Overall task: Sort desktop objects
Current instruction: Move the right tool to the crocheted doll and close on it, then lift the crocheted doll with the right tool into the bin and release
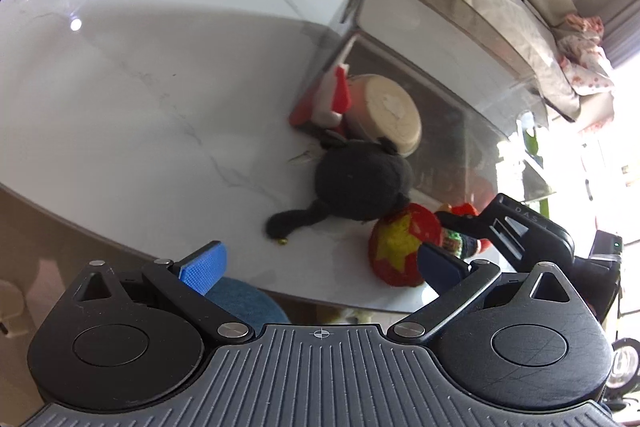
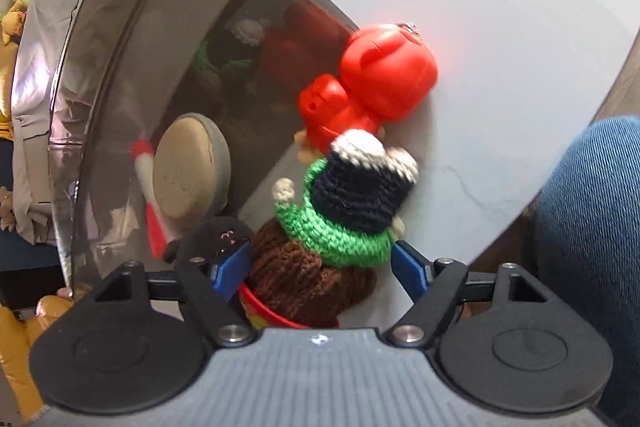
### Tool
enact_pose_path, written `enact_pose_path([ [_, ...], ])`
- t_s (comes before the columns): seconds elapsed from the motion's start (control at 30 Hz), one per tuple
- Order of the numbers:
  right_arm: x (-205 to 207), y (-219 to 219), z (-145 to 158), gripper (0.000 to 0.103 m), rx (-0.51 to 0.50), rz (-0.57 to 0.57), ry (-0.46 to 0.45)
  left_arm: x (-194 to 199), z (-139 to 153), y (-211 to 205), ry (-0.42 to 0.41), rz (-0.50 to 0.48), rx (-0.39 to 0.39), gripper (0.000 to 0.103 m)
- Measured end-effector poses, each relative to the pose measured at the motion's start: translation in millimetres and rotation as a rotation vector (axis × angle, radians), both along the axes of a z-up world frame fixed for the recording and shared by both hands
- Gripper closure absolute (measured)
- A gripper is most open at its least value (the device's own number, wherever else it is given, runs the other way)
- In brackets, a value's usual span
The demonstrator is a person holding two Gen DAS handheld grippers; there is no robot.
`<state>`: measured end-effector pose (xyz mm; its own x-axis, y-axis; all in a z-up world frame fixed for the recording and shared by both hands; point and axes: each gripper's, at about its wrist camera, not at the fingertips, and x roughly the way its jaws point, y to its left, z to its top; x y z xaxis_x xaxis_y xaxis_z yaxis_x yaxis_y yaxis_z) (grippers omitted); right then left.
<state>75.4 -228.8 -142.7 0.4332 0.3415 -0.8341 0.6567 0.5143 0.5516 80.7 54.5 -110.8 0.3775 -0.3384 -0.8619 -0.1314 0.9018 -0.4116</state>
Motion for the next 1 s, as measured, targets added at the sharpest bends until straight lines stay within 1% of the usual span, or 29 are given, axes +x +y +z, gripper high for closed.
enact_pose_path([
  [0.07,1.1,1.6,-0.7,0.033,0.011,-0.003,-0.020,2.4,-2.6,1.4,0.010,0.010,-0.004,0.000],
  [0.1,-1.1,1.3,-2.2,0.038,0.032,-0.010,-0.032,3.0,-3.0,0.8,0.009,0.011,-0.011,0.000],
  [0.13,-3.0,0.0,-2.3,0.042,0.048,-0.007,-0.042,3.7,-3.3,0.1,0.008,0.013,-0.018,0.000],
  [0.17,-6.4,-1.3,-2.5,0.043,0.059,0.006,-0.050,4.4,-4.4,-2.6,0.009,0.008,-0.019,0.000],
  [0.27,-18.1,-6.6,-0.5,0.054,0.092,0.052,-0.068,6.6,-8.8,-11.7,0.011,-0.015,-0.015,0.000],
  [0.3,-21.7,-9.4,3.2,0.064,0.108,0.072,-0.077,7.4,-10.6,-14.8,0.011,-0.026,-0.011,0.000],
  [0.37,-30.1,-14.7,13.7,0.065,0.143,0.121,-0.090,8.8,-17.0,-20.3,0.010,-0.038,-0.005,0.000],
  [0.4,-34.4,-17.1,20.9,0.066,0.142,0.143,-0.101,9.6,-20.2,-22.9,0.010,-0.044,-0.002,0.000],
  [0.5,-42.0,-25.2,42.7,0.068,0.115,0.187,-0.136,10.6,-30.9,-26.2,-0.003,-0.049,-0.027,0.000],
  [0.6,-48.8,-35.8,69.9,0.071,0.141,0.226,-0.187,11.5,-41.6,-29.3,-0.016,-0.054,-0.055,0.000],
  [0.67,-49.3,-39.6,92.5,0.071,0.145,0.255,-0.234,10.5,-48.2,-30.9,-0.063,-0.056,-0.058,0.000],
  [0.7,-48.5,-40.5,105.3,0.071,0.140,0.271,-0.262,8.9,-51.3,-30.9,-0.094,-0.060,-0.071,0.000],
  [0.8,-37.6,-37.8,146.3,0.072,0.109,0.312,-0.341,3.4,-61.9,-28.5,-0.165,-0.066,-0.139,0.000],
  [0.87,-20.8,-38.0,169.6,0.072,0.091,0.335,-0.380,1.9,-71.4,-25.2,-0.176,-0.055,-0.203,0.000],
  [0.93,4.8,-36.5,188.1,0.072,0.061,0.347,-0.406,1.3,-81.2,-22.1,-0.171,-0.047,-0.268,0.000],
  [1.0,36.7,-35.4,196.5,0.072,0.037,0.341,-0.408,-0.4,-89.2,-20.2,-0.179,-0.037,-0.303,0.000],
])
